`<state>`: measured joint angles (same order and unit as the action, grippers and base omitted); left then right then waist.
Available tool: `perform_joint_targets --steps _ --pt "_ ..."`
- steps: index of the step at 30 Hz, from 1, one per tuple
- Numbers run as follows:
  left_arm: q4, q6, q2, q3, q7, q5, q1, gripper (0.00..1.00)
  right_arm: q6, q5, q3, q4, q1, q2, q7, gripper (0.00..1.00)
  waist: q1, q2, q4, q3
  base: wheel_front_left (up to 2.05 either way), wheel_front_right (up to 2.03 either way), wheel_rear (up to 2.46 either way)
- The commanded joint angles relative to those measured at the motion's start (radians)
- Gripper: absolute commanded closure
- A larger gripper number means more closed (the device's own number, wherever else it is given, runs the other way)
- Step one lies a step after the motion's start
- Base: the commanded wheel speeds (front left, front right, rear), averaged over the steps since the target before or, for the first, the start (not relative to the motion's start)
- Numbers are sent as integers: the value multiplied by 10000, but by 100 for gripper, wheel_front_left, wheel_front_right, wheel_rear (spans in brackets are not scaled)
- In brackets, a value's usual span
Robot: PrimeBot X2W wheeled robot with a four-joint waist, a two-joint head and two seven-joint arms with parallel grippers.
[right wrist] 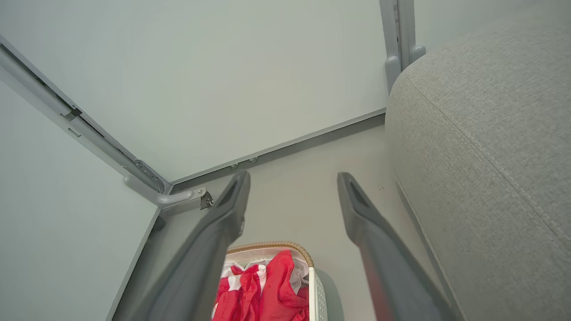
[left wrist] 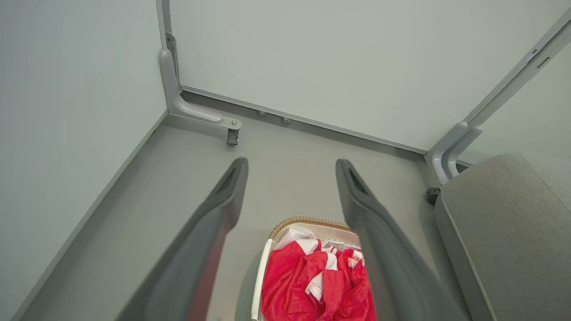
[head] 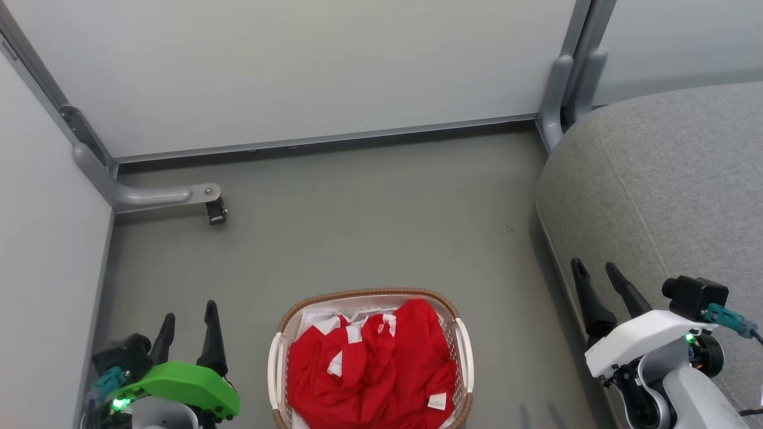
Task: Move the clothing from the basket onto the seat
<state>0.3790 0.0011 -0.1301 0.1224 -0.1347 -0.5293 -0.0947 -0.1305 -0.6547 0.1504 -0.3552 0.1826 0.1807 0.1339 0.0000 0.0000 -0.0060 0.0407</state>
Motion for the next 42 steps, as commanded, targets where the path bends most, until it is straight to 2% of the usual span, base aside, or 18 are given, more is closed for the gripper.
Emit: perform_joint_targets --steps 1,11,25,42 --pt "-38 92 -118 54 -112 334 -228 0 -3 315 51 35 240 129 108 0 0 0 -6 6 0 0 0" --pt "-78 389 -204 258 -368 1209 74 0 -3 1472 158 -158 93 133 376 0 0 0 -35 -1 0 0 0" --pt "-180 583 -101 196 -674 2297 374 0 -3 2703 215 -478 16 11 679 0 0 0 -26 -82 0 0 0" --pt "-254 -110 167 31 -1022 3604 493 0 -1 3926 103 -731 119 7 1030 0 0 0 -26 25 0 0 0"
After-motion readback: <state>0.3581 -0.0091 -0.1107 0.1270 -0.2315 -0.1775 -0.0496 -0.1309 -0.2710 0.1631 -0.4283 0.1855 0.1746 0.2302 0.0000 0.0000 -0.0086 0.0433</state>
